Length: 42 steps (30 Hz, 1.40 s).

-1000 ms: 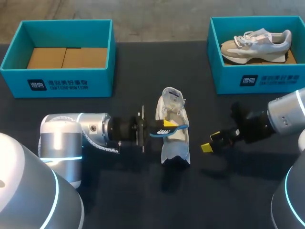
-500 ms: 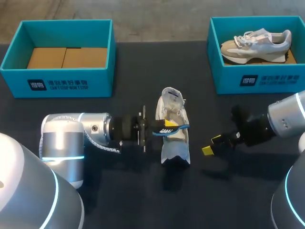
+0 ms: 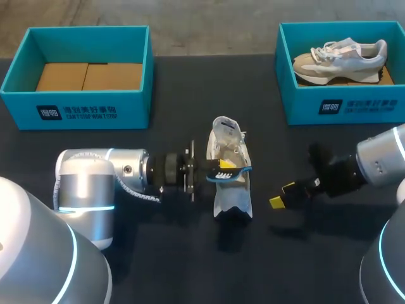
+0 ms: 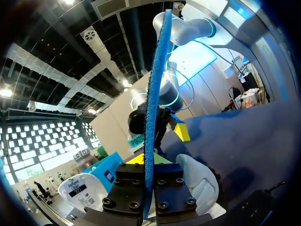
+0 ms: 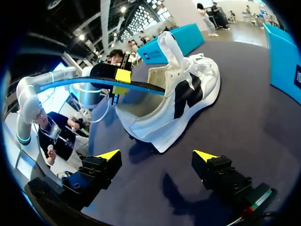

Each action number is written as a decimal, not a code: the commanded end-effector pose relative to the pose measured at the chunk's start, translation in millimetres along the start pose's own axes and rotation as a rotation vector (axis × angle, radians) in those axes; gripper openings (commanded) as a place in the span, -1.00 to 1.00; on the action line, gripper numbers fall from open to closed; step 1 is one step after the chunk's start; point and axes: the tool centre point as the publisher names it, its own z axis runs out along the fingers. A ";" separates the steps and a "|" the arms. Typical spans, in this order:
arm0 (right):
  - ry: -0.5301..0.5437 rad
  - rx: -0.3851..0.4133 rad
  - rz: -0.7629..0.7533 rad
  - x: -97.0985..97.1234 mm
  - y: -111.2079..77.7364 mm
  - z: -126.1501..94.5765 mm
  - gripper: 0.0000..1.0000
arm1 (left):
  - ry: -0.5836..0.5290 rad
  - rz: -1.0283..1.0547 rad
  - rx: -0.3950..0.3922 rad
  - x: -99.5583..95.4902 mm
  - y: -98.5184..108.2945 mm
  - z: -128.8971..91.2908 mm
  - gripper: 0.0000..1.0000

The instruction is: Take the shoe out of the shoebox, open the shoe tongue, remove and reinsert the insole, then place the shoe into the shoebox

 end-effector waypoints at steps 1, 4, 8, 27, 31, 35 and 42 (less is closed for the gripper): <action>-0.006 0.005 0.003 -0.4 -0.6 1.4 1.00 | 0.006 0.001 -0.005 -1.6 5.4 2.1 -1.00; -0.006 0.006 0.006 -2.1 -1.7 2.0 1.00 | 0.006 0.002 -0.009 -1.9 8.3 2.2 -1.00; -0.005 0.011 0.006 -3.2 -1.9 3.1 1.00 | 0.004 0.001 -0.016 -1.7 13.0 2.4 -1.00; -0.006 0.016 0.001 -5.2 -0.4 3.9 1.00 | 0.022 -0.004 -0.074 0.0 29.3 -0.5 -1.00; -0.008 0.018 0.002 -4.4 -1.3 4.6 1.00 | 0.019 -0.003 -0.097 0.5 34.1 -2.7 -1.00; -0.011 0.021 0.005 -3.2 -2.4 5.1 1.00 | 0.021 -0.011 -0.101 1.8 38.4 -4.6 -1.00; -0.014 0.023 0.006 -2.7 -3.6 5.3 1.00 | 0.024 -0.020 -0.116 3.7 44.0 -6.5 -1.00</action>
